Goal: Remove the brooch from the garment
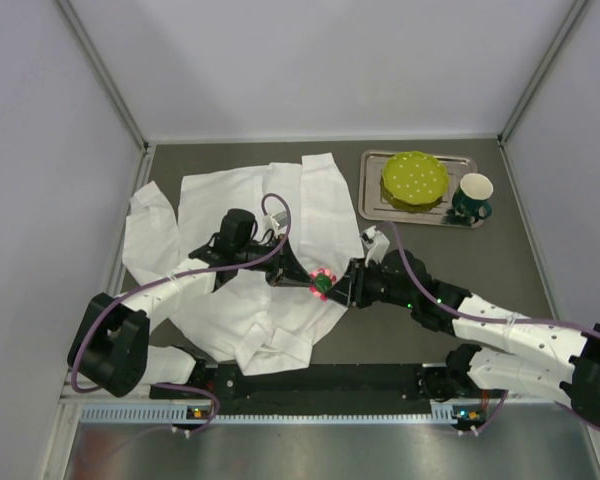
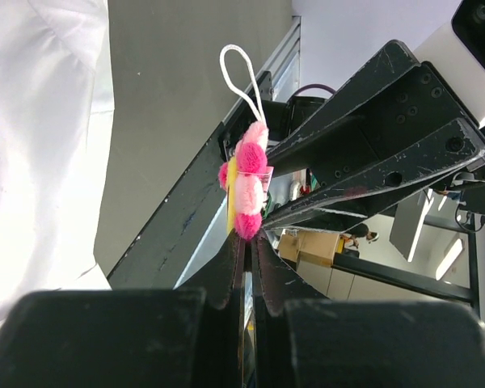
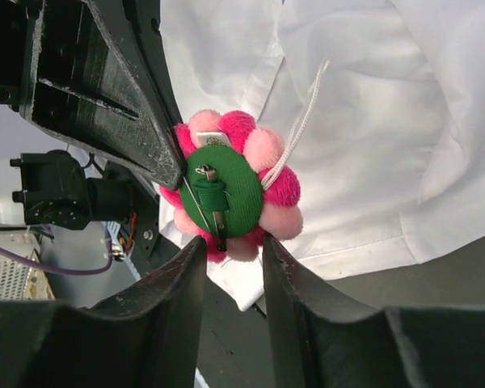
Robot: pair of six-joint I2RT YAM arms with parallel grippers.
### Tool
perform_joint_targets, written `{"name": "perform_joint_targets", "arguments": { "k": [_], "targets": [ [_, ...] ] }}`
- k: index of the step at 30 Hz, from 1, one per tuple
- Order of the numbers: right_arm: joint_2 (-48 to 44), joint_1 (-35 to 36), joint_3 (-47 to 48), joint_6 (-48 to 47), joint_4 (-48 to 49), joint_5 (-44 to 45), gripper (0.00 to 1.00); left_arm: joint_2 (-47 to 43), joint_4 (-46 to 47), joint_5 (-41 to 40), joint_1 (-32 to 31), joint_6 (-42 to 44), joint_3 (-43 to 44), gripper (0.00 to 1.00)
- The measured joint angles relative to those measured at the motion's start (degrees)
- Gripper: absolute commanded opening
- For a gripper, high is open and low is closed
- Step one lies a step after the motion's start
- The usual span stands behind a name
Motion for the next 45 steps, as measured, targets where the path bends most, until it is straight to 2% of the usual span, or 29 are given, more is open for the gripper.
{"name": "perform_joint_targets", "arguments": {
  "k": [3, 6, 10, 12, 14, 16, 30, 41, 45],
  "targets": [
    [-0.7, 0.0, 0.2, -0.5, -2.0, 0.3, 0.41, 0.0, -0.1, -0.5, 0.0, 0.0, 0.0, 0.0],
    [-2.3, 0.0, 0.5, -1.6, -5.6, 1.1, 0.4, 0.0, -0.5, -1.4, 0.0, 0.0, 0.0, 0.0],
    [-2.8, 0.7, 3.3, -3.6, -10.1, 3.1, 0.33, 0.7, -0.5, -2.0, 0.0, 0.0, 0.0, 0.0],
    [-2.5, 1.7, 5.3, -4.6, -11.5, 4.2, 0.27, 1.2, -0.5, -2.1, 0.0, 0.0, 0.0, 0.0],
    [-1.4, 2.6, 7.4, -5.6, -11.7, 4.8, 0.2, 1.4, -0.6, -2.2, 0.0, 0.0, 0.0, 0.0],
    [0.0, 3.1, 8.9, -6.3, -11.8, 5.4, 0.19, 1.4, -0.5, -2.2, 0.0, 0.0, 0.0, 0.0],
    [5.4, 3.2, 10.4, -8.5, -12.4, 7.0, 0.17, 1.4, -0.5, -1.5, 0.0, 0.0, 0.0, 0.0],
    [7.1, 4.7, 10.8, -8.6, -11.7, 8.8, 0.01, 1.4, -0.2, -1.6, 0.0, -0.8, 0.0, 0.0],
    [7.4, 5.6, 11.1, -8.1, -11.6, 10.6, 0.0, 1.4, -0.1, -1.7, 0.1, -1.1, 0.0, 0.0]
  ]
}}
